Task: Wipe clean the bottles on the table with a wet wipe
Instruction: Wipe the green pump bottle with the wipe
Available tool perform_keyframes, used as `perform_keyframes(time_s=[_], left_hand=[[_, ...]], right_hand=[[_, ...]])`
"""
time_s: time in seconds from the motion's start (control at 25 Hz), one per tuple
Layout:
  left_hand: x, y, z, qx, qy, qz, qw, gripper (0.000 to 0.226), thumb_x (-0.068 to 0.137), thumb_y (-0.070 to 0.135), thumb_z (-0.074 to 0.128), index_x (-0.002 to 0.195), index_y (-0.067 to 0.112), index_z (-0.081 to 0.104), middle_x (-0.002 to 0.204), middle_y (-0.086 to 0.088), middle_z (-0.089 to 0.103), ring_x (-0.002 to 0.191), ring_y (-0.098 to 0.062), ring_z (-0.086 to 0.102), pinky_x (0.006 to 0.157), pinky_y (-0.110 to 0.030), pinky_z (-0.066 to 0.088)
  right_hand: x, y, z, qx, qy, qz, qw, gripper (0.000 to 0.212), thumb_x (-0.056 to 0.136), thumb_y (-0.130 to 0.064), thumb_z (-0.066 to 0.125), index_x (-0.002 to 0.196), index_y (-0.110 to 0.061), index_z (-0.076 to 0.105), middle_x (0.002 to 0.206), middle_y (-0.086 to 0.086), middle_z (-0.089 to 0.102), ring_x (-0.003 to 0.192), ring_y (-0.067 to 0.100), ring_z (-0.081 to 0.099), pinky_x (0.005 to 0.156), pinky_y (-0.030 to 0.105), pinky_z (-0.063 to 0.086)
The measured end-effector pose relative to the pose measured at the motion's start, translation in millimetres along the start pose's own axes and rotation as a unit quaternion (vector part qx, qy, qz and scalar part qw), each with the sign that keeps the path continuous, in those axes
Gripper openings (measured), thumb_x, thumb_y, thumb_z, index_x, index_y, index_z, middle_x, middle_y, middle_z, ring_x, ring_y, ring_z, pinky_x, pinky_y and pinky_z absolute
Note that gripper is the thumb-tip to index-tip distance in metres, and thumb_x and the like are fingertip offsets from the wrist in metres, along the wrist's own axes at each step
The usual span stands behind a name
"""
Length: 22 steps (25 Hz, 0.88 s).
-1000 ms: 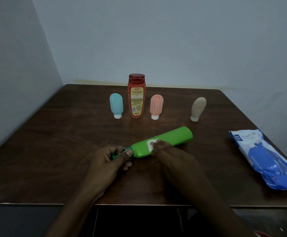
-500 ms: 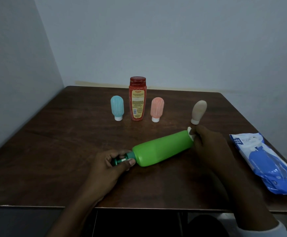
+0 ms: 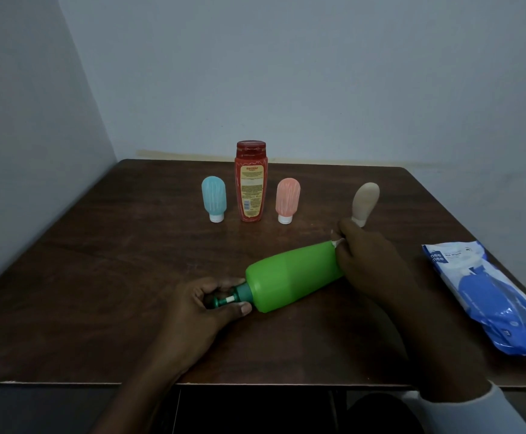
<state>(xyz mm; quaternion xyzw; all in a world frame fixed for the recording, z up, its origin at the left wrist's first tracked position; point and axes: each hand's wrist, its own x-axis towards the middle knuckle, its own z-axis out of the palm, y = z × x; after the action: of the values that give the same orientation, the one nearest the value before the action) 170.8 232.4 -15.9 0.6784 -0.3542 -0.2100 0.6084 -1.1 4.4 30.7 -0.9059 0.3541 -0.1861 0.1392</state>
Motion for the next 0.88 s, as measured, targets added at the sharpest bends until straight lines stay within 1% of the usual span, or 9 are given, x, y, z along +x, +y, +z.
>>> perform_keyframes(time_s=[0.2, 0.28, 0.32, 0.4, 0.56, 0.68, 0.76, 0.8, 0.88], left_hand=[[-1.1, 1.8, 0.6, 0.016, 0.008, 0.006, 1.000, 0.039, 0.064, -0.004, 0.092, 0.096, 0.017, 0.083, 0.093, 0.005, 0.082, 0.088, -0.011, 0.076, 0.076, -0.016, 0.058], [-2.5, 2.5, 0.6, 0.018, 0.011, 0.005, 1.000, 0.038, 0.064, -0.003, 0.093, 0.096, 0.016, 0.083, 0.092, 0.004, 0.082, 0.086, -0.013, 0.076, 0.075, -0.017, 0.058], [-3.4, 3.0, 0.6, 0.016, 0.009, 0.004, 1.000, 0.038, 0.064, -0.004, 0.093, 0.096, 0.015, 0.083, 0.092, 0.003, 0.082, 0.085, -0.013, 0.077, 0.074, -0.018, 0.059], [-4.1, 3.8, 0.2, 0.015, 0.006, 0.008, 1.000, 0.038, 0.064, -0.004, 0.093, 0.096, 0.015, 0.083, 0.092, 0.003, 0.082, 0.085, -0.012, 0.077, 0.075, -0.019, 0.059], [-1.7, 1.2, -1.1, 0.013, 0.010, 0.007, 1.000, 0.039, 0.064, -0.003, 0.093, 0.096, 0.017, 0.083, 0.093, 0.002, 0.082, 0.086, -0.013, 0.077, 0.075, -0.020, 0.059], [-2.3, 1.5, -1.1, 0.005, 0.008, 0.006, 1.000, 0.039, 0.064, -0.002, 0.093, 0.096, 0.017, 0.083, 0.094, 0.002, 0.082, 0.087, -0.014, 0.077, 0.077, -0.021, 0.060], [-1.3, 2.3, -1.4, 0.007, 0.006, 0.009, 1.000, 0.039, 0.065, -0.002, 0.093, 0.097, 0.017, 0.083, 0.094, 0.003, 0.082, 0.088, -0.012, 0.077, 0.077, -0.019, 0.059], [-1.1, 2.5, -1.3, 0.005, 0.005, 0.009, 1.000, 0.039, 0.065, -0.002, 0.093, 0.097, 0.017, 0.083, 0.094, 0.004, 0.082, 0.088, -0.011, 0.076, 0.076, -0.017, 0.058], [-0.7, 2.4, -1.6, 0.005, 0.007, 0.011, 1.000, 0.039, 0.065, -0.003, 0.093, 0.097, 0.017, 0.083, 0.093, 0.005, 0.082, 0.088, -0.010, 0.076, 0.076, -0.016, 0.058]], right_hand=[[-23.2, -55.8, 25.2, -0.002, -0.013, -0.102, 0.995, 0.037, 0.089, -0.019, 0.037, 0.117, -0.009, 0.059, 0.107, 0.012, 0.068, 0.094, 0.031, 0.065, 0.089, 0.046, 0.052], [-37.0, -74.6, 40.2, -0.008, -0.061, -0.167, 0.984, 0.055, 0.084, -0.013, 0.040, 0.137, -0.007, 0.052, 0.137, 0.017, 0.058, 0.127, 0.031, 0.054, 0.121, 0.041, 0.030], [-43.8, -80.5, 43.8, -0.011, -0.077, -0.181, 0.980, 0.062, 0.084, -0.012, 0.041, 0.146, -0.008, 0.044, 0.148, 0.016, 0.049, 0.140, 0.029, 0.042, 0.125, 0.032, 0.012], [-47.7, -85.8, 42.8, -0.004, -0.082, -0.202, 0.976, 0.069, 0.086, -0.008, 0.045, 0.153, -0.013, 0.033, 0.158, 0.011, 0.037, 0.149, 0.023, 0.027, 0.119, 0.020, -0.008], [-22.3, -58.3, 34.5, -0.079, -0.086, -0.196, 0.974, 0.075, 0.089, -0.010, 0.056, 0.156, -0.022, 0.025, 0.164, -0.002, 0.024, 0.153, 0.013, 0.016, 0.118, 0.026, -0.016], [-8.5, -25.0, 15.8, -0.103, -0.061, -0.109, 0.987, 0.061, 0.091, -0.019, 0.051, 0.151, -0.017, 0.040, 0.161, 0.006, 0.033, 0.151, 0.021, 0.024, 0.119, 0.029, -0.007], [-5.5, -2.4, 8.9, -0.097, -0.036, -0.022, 0.994, 0.050, 0.093, -0.018, 0.048, 0.143, -0.017, 0.051, 0.151, 0.013, 0.046, 0.140, 0.031, 0.043, 0.120, 0.040, 0.025], [-5.1, 4.8, 6.4, -0.101, -0.025, 0.011, 0.994, 0.044, 0.094, -0.016, 0.048, 0.137, -0.019, 0.054, 0.142, 0.013, 0.053, 0.129, 0.034, 0.052, 0.108, 0.043, 0.042], [-4.6, 10.6, 7.1, -0.110, -0.001, 0.035, 0.993, 0.038, 0.094, -0.017, 0.051, 0.131, -0.023, 0.057, 0.135, 0.007, 0.058, 0.121, 0.032, 0.057, 0.095, 0.041, 0.050]])
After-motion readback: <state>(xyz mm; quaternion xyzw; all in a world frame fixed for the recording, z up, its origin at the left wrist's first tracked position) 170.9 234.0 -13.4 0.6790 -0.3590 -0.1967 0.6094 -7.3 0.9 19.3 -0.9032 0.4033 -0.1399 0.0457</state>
